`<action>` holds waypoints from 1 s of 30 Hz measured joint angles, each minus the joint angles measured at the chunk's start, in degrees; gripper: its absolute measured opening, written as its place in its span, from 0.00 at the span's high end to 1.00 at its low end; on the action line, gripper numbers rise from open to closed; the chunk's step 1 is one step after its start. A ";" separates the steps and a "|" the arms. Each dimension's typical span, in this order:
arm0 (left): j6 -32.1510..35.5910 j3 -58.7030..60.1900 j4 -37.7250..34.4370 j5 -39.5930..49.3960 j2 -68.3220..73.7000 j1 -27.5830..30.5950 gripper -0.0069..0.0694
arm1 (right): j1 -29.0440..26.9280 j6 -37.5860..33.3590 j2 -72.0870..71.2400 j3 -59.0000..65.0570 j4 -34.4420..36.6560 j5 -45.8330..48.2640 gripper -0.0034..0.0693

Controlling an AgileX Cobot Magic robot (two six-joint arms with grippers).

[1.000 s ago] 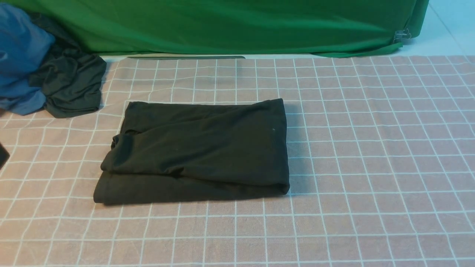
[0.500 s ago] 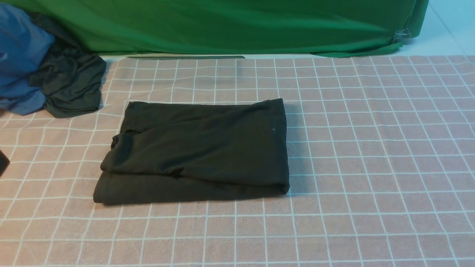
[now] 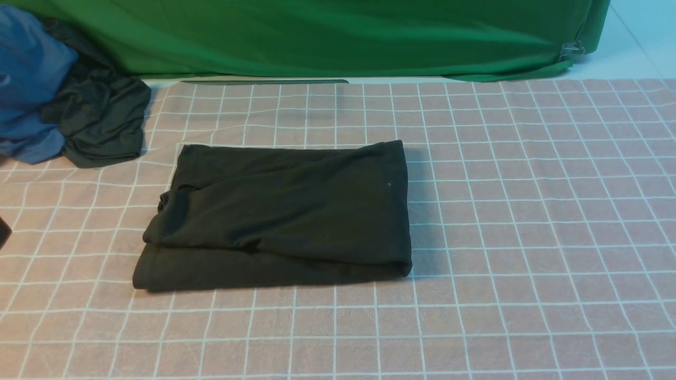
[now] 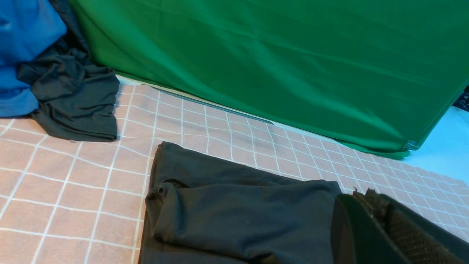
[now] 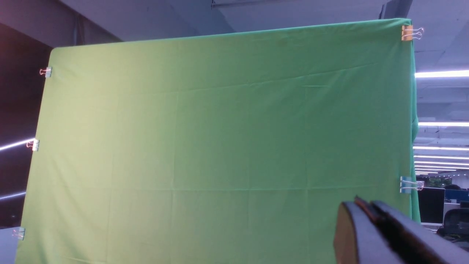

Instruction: Fold a long-sleeved shirt over a pink coffee tablecloth.

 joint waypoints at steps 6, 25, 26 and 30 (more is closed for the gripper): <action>0.21 0.22 2.15 -0.08 -0.20 -2.76 0.89 | 0.00 0.00 0.00 0.00 0.00 0.00 0.83; -14.04 31.16 18.98 -19.10 -14.52 -4.36 0.89 | 0.00 0.00 0.00 0.00 0.04 0.13 0.79; -13.98 31.23 19.61 -19.10 -14.52 -4.36 0.89 | 0.00 0.00 0.00 0.00 0.04 0.13 0.79; -13.72 31.23 21.21 -19.10 -14.73 -4.36 0.89 | 0.00 0.00 0.00 0.00 0.04 0.17 0.77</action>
